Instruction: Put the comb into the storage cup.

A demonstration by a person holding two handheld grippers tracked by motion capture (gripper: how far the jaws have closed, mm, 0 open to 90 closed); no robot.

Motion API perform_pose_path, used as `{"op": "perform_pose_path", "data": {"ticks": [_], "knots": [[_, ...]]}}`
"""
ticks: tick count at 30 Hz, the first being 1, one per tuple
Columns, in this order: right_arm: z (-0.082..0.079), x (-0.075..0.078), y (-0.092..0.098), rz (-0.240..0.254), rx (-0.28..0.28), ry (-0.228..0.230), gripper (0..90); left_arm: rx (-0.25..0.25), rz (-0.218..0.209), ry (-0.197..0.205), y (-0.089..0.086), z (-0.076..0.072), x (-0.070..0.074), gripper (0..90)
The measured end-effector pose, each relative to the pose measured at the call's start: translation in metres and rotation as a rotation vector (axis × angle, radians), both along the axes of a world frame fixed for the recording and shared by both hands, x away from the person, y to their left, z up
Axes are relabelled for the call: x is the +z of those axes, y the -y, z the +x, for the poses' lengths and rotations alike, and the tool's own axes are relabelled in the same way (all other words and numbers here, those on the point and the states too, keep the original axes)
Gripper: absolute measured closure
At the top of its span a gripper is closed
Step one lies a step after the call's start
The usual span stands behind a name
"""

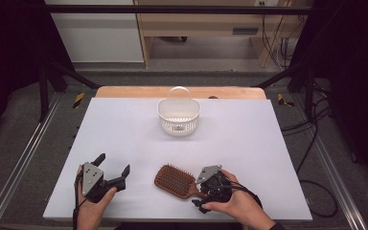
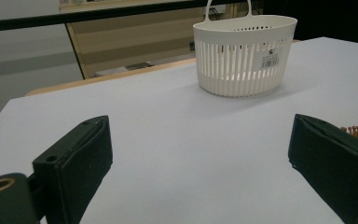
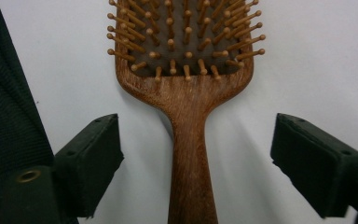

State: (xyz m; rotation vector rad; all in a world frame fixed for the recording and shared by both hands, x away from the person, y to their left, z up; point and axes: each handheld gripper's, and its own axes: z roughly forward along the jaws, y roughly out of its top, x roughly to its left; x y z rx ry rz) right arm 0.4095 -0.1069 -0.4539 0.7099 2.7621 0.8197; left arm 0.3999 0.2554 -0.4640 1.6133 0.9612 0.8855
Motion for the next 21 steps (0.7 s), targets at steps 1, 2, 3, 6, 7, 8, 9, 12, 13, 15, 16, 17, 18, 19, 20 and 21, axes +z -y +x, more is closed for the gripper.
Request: {"op": "perform_pose_path", "data": {"ticks": [1, 2, 3, 6, 7, 8, 9, 12, 13, 15, 16, 17, 18, 19, 20, 21], "knots": [[0.0, 0.0, -0.001, -0.004, 0.002, -0.006, 20.3, -0.002, -0.001, 0.0, 0.0, 0.0, 0.0, 6.5], [0.001, -0.001, -0.002, -0.017, 0.004, -0.015, 23.9, -0.003, -0.001, -0.001, 0.0, 0.0, 0.0, 6.7], [0.002, -0.001, -0.003, -0.023, 0.003, -0.024, 25.4, -0.003, 0.0, -0.002, 0.0, 0.0, 0.0, 6.7], [0.004, -0.004, -0.005, -0.057, 0.005, -0.045, 33.7, -0.002, -0.002, -0.002, 0.0, 0.0, 0.0, 6.7], [0.005, -0.004, -0.006, -0.061, 0.001, -0.05, 35.2, -0.001, -0.003, -0.002, 0.0, 0.0, 0.0, 6.8], [0.005, -0.004, -0.006, -0.066, -0.004, -0.061, 37.9, -0.002, -0.003, -0.003, 0.0, 0.0, 0.0, 6.9], [0.006, -0.005, -0.007, -0.069, -0.003, -0.067, 40.5, -0.002, -0.003, -0.005, 0.0, 0.0, 0.0, 7.0], [0.007, -0.005, -0.008, -0.076, 0.003, -0.081, 46.0, -0.002, -0.006, -0.003, 0.0, 0.0, 0.0, 7.2], [0.007, -0.004, -0.009, -0.079, 0.004, -0.081, 48.5, -0.003, -0.005, -0.004, 0.0, 0.0, 0.0, 7.3], [0.007, -0.003, -0.01, -0.087, 0.007, -0.088, 52.7, -0.005, -0.004, -0.005, 0.0, 0.0, 0.0, 7.4], [0.008, -0.003, -0.011, -0.094, 0.01, -0.087, 55.3, -0.006, -0.004, -0.005, 0.0, 0.0, 0.0, 7.4], [0.008, -0.002, -0.012, -0.102, 0.014, -0.088, 56.7, -0.007, -0.004, -0.005, 0.0, 0.0, 0.0, 7.5], [0.008, -0.002, -0.013, -0.11, 0.019, -0.091, 58.5, -0.008, -0.003, -0.005, 0.001, 0.0, 0.0, 7.5], [0.008, -0.001, -0.014, -0.115, 0.022, -0.093, 59.3, -0.008, -0.002, -0.005, 0.001, 0.0, 0.0, 7.6], [0.009, -0.001, -0.016, -0.129, 0.026, -0.094, 60.7, -0.008, -0.003, -0.005, 0.001, 0.0, 0.0, 7.6], [0.009, 0.0, -0.018, -0.141, 0.026, -0.095, 61.2, -0.008, -0.003, -0.005, 0.001, 0.0, 0.0, 7.6]]}}
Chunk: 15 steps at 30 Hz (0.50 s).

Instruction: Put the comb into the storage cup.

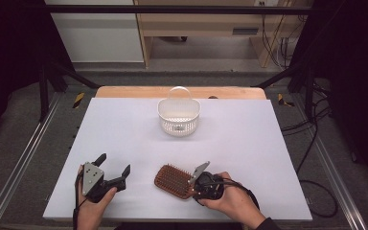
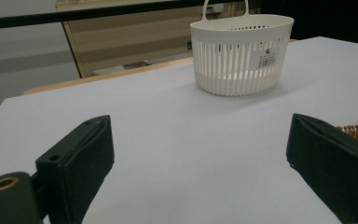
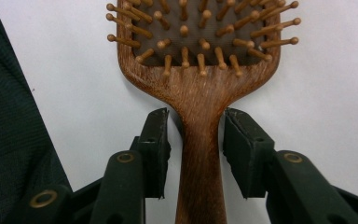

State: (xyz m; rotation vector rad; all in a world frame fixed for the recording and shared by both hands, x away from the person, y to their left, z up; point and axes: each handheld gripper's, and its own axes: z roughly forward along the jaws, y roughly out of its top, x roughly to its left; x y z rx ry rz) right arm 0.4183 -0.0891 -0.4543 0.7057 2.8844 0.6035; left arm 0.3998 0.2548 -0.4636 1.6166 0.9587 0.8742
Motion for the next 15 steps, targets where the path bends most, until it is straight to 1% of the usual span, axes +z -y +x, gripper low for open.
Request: {"op": "perform_pose_path", "data": {"ticks": [2, 4, 6, 9, 11, 13, 15], "knots": [[0.0006, 0.0008, -0.0021, -0.017, -0.006, -0.01, 62.9, 0.0, 0.0, 0.0, 0.0001, 0.0, 0.0, 7.7], [0.0022, 0.001, -0.003, -0.025, -0.006, -0.02, 65.1, -0.001, 0.0, 0.0, 0.0004, -0.0002, 0.0001, 7.8], [0.0031, 0.0016, -0.0044, -0.034, -0.018, -0.037, 66.9, -0.003, 0.002, 0.001, 0.0008, -0.0004, 0.0003, 7.9], [0.0059, 0.0021, -0.0056, -0.049, -0.02, -0.045, 71.7, -0.004, 0.003, 0.001, 0.001, -0.0005, 0.0004, 8.1], [0.0064, 0.0026, -0.0066, -0.059, -0.015, -0.048, 72.3, -0.005, 0.002, 0.001, 0.0009, -0.0006, 0.0005, 8.2], [0.005, 0.0027, -0.0079, -0.068, -0.013, -0.035, 72.6, -0.004, 0.003, 0.002, 0.0006, -0.0007, 0.0006, 8.3], [0.0042, 0.0029, -0.0074, -0.065, -0.015, -0.032, 72.7, -0.002, -0.001, 0.002, -0.0001, -0.0007, 0.0008, 8.3]]}}
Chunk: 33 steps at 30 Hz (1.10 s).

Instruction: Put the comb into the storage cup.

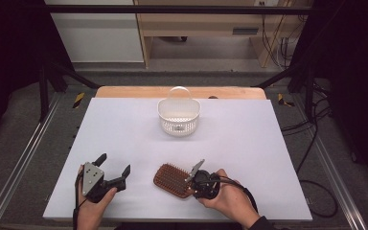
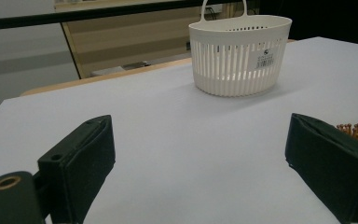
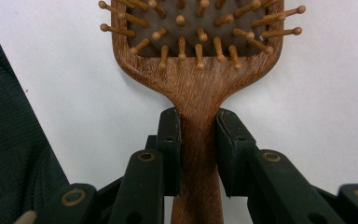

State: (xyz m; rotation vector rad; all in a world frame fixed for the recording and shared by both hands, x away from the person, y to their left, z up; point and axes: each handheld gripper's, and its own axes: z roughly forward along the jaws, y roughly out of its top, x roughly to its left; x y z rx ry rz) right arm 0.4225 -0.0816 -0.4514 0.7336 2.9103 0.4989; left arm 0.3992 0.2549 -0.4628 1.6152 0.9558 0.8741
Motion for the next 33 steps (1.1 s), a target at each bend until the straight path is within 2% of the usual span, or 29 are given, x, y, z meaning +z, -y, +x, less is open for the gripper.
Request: {"op": "perform_pose_path", "data": {"ticks": [3, 5, 9, 12, 18, 21, 29, 33], "knots": [[-0.001, 0.0, 0.001, 0.012, -0.002, 0.006, 72.8, 0.003, -0.001, 0.0, -0.001, 0.0, 0.0, 8.4], [-0.002, 0.0, 0.003, 0.03, 0.004, 0.027, 72.8, 0.005, -0.003, 0.0, -0.001, 0.0, 0.0, 8.4], [-0.001, -0.001, 0.006, 0.066, -0.02, 0.068, 72.9, 0.001, -0.004, -0.001, -0.001, 0.0, 0.0, 8.4], [0.004, 0.001, 0.01, 0.118, -0.03, 0.094, 72.9, -0.008, -0.011, -0.003, 0.0, 0.0, 0.0, 8.4], [0.012, 0.008, 0.015, 0.208, -0.068, 0.156, 72.9, -0.02, -0.084, -0.008, 0.002, 0.0, 0.002, 4.0], [0.016, 0.012, 0.019, 0.26, -0.09, 0.198, 72.8, -0.042, -0.124, -0.022, 0.003, 0.0, 0.003, 2.2], [0.023, 0.016, 0.033, 0.394, -0.158, 0.29, 72.8, -0.095, -0.156, -0.012, 0.014, -0.001, 0.016, 2.2], [0.023, 0.017, 0.036, 0.45, -0.163, 0.331, 72.8, -0.136, -0.162, -0.012, 0.026, 0.0, 0.026, 2.4]]}}
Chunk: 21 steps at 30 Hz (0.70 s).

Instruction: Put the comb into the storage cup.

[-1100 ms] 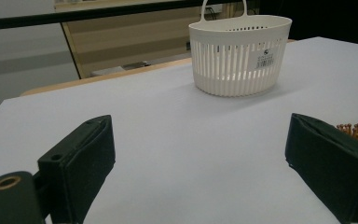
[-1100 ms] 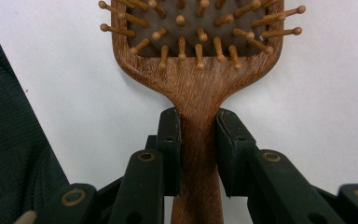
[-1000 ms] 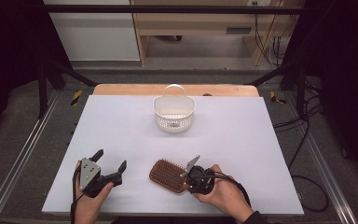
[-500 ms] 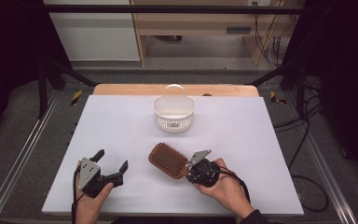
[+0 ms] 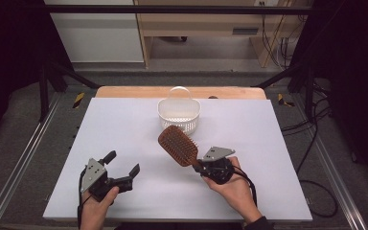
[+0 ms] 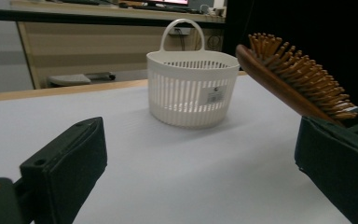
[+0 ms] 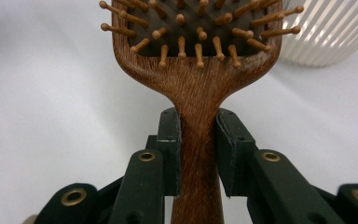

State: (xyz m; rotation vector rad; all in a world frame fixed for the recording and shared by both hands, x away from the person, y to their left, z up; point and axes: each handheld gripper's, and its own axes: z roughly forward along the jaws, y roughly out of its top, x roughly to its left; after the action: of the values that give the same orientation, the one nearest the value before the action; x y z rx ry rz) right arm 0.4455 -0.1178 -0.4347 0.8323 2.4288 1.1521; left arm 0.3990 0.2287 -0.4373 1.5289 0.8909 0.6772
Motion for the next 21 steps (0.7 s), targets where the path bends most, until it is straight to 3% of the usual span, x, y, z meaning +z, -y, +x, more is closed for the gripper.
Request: {"op": "perform_pose_path", "data": {"ticks": [6, 13, 15, 17, 21], "knots": [[-0.003, -0.003, 0.001, 0.081, -0.007, 0.069, 72.8, -0.079, -0.064, -0.026, 0.023, 0.006, 0.013, 2.5], [-0.007, -0.002, -0.002, 0.146, -0.009, 0.133, 72.8, -0.148, -0.073, -0.04, 0.052, 0.018, 0.033, 2.4], [-0.009, -0.002, -0.002, 0.157, -0.009, 0.154, 72.8, -0.159, -0.075, -0.04, 0.057, 0.021, 0.038, 2.4], [-0.011, -0.002, -0.002, 0.173, -0.009, 0.163, 72.8, -0.171, -0.104, -0.052, 0.061, 0.024, 0.044, 2.4], [-0.014, -0.001, -0.004, 0.201, -0.01, 0.191, 72.9, -0.184, -0.103, -0.053, 0.069, 0.027, 0.05, 2.6]]}}
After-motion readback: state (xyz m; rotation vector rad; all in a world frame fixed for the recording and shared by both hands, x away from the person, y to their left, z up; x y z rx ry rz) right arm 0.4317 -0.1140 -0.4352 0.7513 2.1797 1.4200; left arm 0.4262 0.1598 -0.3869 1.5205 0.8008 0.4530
